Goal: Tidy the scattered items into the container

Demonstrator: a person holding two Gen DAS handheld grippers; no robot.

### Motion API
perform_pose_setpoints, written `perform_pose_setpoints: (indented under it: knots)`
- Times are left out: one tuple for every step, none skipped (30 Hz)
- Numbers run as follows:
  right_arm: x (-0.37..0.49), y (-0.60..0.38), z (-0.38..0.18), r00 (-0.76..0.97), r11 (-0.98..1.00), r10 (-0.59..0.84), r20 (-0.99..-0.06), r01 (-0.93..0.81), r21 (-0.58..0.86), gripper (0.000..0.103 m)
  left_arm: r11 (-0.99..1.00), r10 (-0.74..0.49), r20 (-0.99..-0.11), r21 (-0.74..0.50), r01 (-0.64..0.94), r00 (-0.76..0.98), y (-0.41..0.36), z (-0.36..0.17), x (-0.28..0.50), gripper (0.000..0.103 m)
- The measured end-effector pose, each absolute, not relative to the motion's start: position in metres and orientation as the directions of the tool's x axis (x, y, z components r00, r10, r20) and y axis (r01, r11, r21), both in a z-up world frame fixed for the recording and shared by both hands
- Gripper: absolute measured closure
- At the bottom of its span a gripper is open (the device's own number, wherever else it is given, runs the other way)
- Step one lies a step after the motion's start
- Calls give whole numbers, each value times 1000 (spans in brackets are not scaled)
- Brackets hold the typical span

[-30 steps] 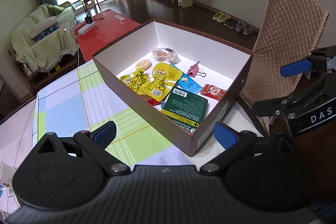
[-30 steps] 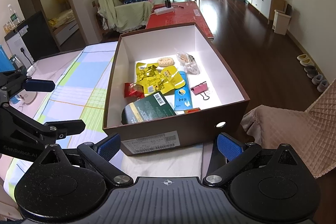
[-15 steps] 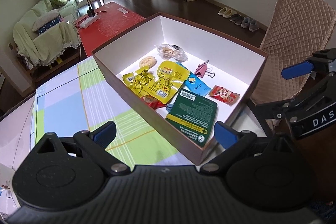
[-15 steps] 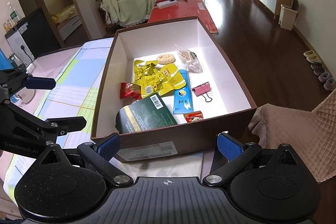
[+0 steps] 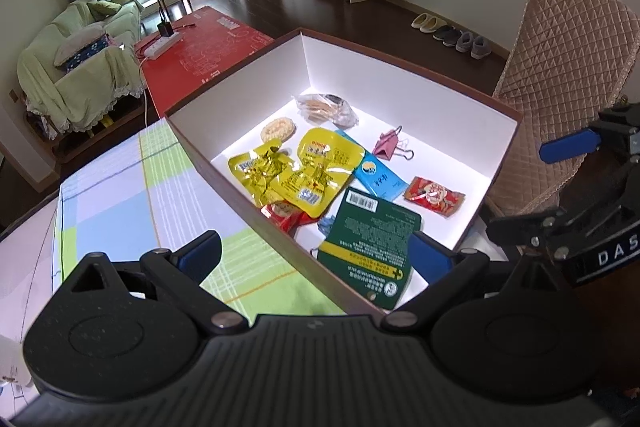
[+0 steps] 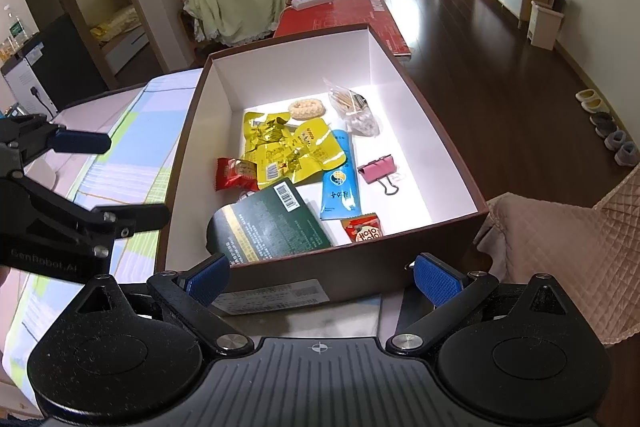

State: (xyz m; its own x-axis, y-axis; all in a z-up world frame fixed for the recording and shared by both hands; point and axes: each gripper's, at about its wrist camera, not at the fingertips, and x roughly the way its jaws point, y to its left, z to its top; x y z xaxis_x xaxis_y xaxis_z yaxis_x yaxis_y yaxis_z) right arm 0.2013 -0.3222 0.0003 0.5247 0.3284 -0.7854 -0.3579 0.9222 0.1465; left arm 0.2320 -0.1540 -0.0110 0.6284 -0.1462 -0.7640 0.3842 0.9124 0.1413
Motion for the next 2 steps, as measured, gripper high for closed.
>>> perform_pose_setpoints:
  knots:
    - [201, -322, 0, 526, 923, 327, -785, -356, 146, 2, 914, -146, -761, 141, 380, 632, -154, -11, 233, 5]
    - [201, -323, 1, 527, 924, 326, -785, -354, 146, 2, 916, -145, -759, 140, 376, 635, -154, -10, 234, 4]
